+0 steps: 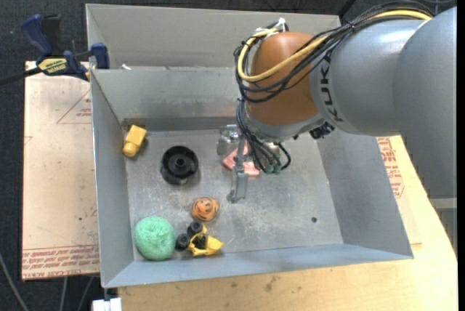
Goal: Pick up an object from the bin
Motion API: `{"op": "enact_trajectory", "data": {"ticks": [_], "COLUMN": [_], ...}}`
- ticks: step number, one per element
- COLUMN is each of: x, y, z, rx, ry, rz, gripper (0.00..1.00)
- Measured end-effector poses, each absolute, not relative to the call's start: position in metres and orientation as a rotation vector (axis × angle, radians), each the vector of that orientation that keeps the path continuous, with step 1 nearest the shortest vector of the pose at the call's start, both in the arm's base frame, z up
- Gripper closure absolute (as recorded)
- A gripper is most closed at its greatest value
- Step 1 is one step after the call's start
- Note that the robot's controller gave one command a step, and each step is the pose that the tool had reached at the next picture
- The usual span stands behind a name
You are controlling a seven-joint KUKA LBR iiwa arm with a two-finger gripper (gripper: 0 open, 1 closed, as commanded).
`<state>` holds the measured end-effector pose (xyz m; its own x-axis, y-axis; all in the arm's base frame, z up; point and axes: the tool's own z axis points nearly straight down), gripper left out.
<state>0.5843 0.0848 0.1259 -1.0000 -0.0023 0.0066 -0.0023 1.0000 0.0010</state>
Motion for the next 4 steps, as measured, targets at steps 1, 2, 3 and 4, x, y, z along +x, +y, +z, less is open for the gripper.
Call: {"op": "enact_trajectory", "data": {"ticks": [1,2,3,4], "x": [0.586,0.595,0.610,0.612], "y": [0.085,0.043,0.017,0.039], "z": [0.131,0.130,0.118,0.092], "rx": [0.001,0.029,0.012,-0.111], "ry": [-3.142,-3.145,-3.146,-3.142], "rz": [-0.003,-0.005,0.004,-0.003], "gripper": [0.00,0.00,0.00,0.00]}}
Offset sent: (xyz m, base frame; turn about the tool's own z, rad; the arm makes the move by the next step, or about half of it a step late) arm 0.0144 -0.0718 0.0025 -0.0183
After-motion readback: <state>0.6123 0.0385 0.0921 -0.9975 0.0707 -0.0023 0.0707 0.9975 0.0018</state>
